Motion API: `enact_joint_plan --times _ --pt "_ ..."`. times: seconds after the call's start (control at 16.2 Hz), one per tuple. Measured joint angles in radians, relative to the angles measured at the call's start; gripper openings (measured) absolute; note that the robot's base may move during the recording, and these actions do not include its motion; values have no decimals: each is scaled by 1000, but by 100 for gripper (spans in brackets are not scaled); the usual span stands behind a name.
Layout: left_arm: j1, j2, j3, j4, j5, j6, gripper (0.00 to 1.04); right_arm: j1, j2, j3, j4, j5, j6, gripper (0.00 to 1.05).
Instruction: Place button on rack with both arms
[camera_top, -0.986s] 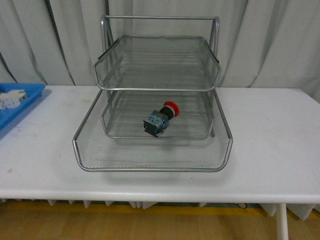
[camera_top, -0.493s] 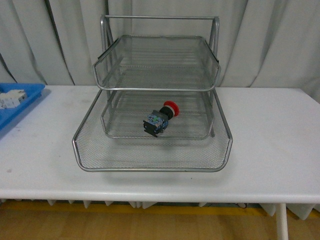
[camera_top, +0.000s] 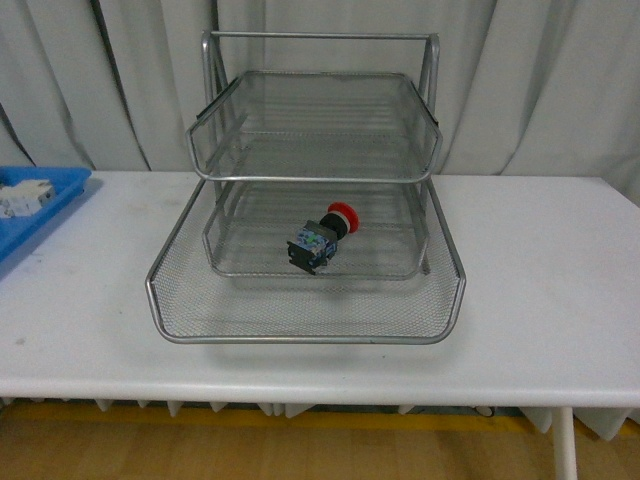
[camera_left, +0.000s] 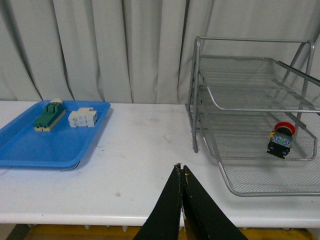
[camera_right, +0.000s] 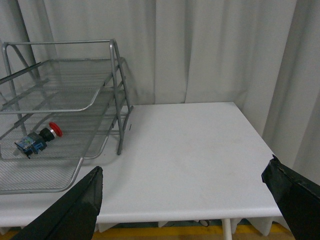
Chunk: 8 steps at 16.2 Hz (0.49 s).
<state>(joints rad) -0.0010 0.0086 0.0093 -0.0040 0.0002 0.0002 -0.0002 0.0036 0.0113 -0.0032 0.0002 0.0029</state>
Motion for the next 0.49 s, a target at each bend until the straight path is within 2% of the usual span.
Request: enact_joint_plan --times 0.06,0.25,0.31,0.43,0.49 --pt "0 0 0 0 0 0 17 0 0 0 0 0 0 98" --pt "0 0 0 0 0 0 44 0 0 0 0 0 0 98" --pt "0 0 0 0 0 0 55 -3 34 0 70 5 8 98" --pt "0 0 0 0 0 0 80 -19 402 52 433 -8 28 98" --pt "0 0 0 0 0 0 91 14 639 124 623 -26 39 98"
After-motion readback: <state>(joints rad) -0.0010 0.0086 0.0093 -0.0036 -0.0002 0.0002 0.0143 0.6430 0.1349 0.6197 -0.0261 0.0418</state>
